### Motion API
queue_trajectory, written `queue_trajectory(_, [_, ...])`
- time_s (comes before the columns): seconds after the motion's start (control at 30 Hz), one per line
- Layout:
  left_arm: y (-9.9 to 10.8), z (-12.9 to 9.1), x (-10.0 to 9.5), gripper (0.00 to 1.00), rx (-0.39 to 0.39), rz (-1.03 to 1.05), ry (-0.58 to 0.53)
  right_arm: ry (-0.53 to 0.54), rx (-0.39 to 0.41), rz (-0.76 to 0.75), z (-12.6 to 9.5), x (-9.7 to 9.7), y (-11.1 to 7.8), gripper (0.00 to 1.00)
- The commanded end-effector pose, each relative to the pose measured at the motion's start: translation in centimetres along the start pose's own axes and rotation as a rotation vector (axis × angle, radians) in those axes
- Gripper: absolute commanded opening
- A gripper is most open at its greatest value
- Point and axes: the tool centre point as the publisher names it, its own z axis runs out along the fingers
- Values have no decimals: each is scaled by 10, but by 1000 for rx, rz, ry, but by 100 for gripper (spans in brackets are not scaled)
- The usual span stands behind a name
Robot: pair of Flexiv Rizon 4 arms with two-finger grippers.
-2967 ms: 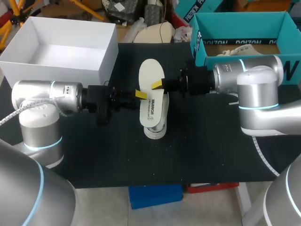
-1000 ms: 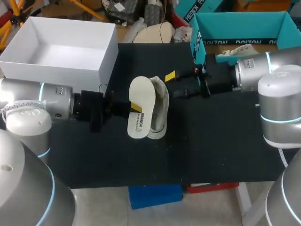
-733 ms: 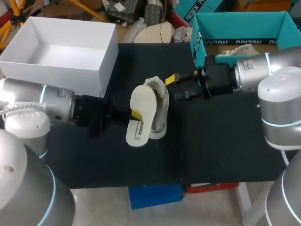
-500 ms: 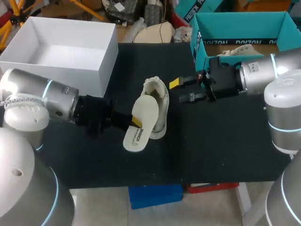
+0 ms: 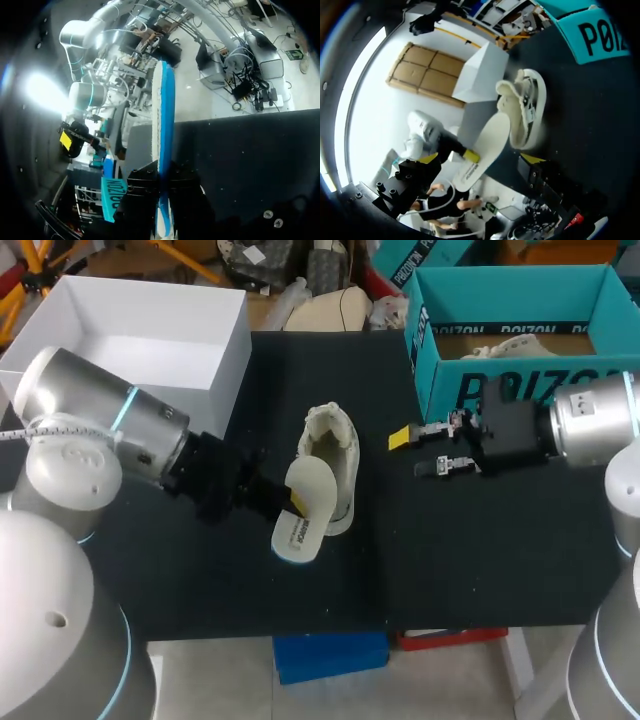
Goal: Take the shoe out of the shoebox, open the shoe tongue, remove and reinsert the insole, then place the shoe into the shoebox
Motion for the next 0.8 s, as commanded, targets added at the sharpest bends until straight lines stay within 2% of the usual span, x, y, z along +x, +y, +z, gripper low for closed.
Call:
queue_trajectory(0.03, [2, 0, -2, 0, 15, -6, 42, -20, -4, 7, -20, 3, -12, 100])
queue_trajectory(0.2, [4, 3, 3, 0, 16, -10, 129, -42, -3, 16, -26, 3, -19, 100])
queue_trajectory(0.63, [11, 17, 6, 0, 88, -51, 197, -42, -3, 16, -26, 3, -19, 100])
queue_trajectory(0.8, [17, 24, 7, 0, 91, -51, 231, -42, -3, 16, -26, 3, -19, 100])
